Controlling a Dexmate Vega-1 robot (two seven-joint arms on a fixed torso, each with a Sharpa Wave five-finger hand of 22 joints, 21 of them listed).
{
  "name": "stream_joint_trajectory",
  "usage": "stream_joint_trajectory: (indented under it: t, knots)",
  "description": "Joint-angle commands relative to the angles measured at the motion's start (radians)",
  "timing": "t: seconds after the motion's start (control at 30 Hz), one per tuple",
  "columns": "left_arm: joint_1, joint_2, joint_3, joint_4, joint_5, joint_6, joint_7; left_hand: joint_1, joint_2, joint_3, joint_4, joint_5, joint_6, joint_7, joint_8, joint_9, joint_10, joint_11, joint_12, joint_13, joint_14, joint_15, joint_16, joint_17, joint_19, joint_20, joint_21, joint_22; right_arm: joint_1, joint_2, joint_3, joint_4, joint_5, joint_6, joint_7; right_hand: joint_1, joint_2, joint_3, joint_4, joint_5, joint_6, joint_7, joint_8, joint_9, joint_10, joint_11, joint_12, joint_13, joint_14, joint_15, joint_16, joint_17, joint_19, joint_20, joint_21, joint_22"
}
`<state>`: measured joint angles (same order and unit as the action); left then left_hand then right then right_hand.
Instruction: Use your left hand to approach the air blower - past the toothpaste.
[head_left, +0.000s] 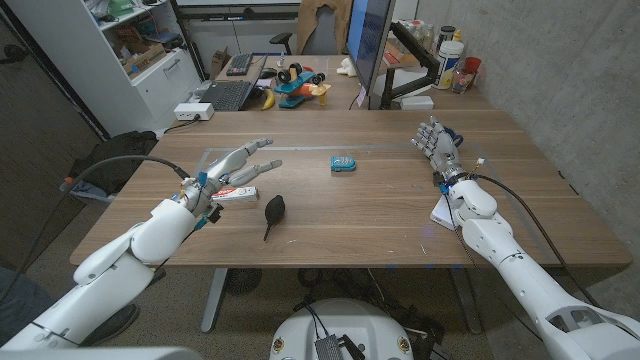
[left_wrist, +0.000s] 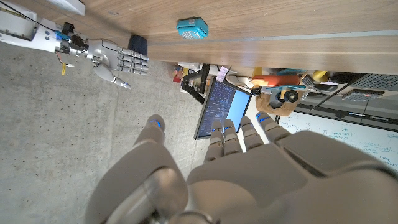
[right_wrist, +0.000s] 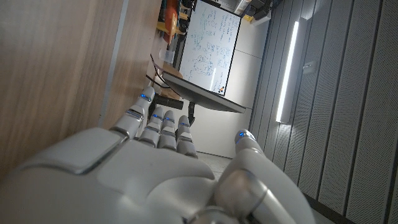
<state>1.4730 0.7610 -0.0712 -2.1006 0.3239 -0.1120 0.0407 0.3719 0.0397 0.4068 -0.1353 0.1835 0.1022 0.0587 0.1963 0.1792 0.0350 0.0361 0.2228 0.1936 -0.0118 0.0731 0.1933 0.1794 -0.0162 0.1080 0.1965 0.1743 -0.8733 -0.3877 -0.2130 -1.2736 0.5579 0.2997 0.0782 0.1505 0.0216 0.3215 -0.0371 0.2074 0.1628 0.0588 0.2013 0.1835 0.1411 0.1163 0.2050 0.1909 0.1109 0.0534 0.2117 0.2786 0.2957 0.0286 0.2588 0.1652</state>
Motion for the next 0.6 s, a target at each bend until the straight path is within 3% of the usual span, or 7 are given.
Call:
stream_joint_trajectory:
  t: [0.03,0.6]
  knots:
    - [0.023,0.015,-0.003,-0.034,0.066,0.037,0.003,0.013,-0.002,0.001,-0.007,-0.003,0.014,0.000,0.007,0.002,0.009,0.002,0.011,0.006,0.013,0.004,0.005,0.002,0.007,0.003,0.007,0.006,0.010,0.006,0.000,0.017,0.004,0.005,0.006,-0.006,-0.005,-0.002,-0.001,0.004,0.009,-0.002,0.001,0.005,0.011,0.001,-0.002,0.002,0.006,-0.001,0.003,0.000,-0.001,0.002,-0.004,0.006]
    - [0.057,0.028,0.000,-0.065,0.192,0.083,0.023,0.021,-0.001,0.003,-0.010,-0.003,0.028,-0.001,0.008,0.003,0.016,-0.007,0.011,0.007,0.018,0.001,0.004,0.002,0.010,0.001,0.007,0.006,0.017,0.011,-0.006,0.031,0.006,0.011,0.020,-0.007,-0.003,-0.005,-0.002,0.004,0.013,-0.003,0.001,0.005,0.012,0.001,-0.002,0.002,0.006,-0.001,0.003,-0.002,0.002,0.003,-0.009,0.006]
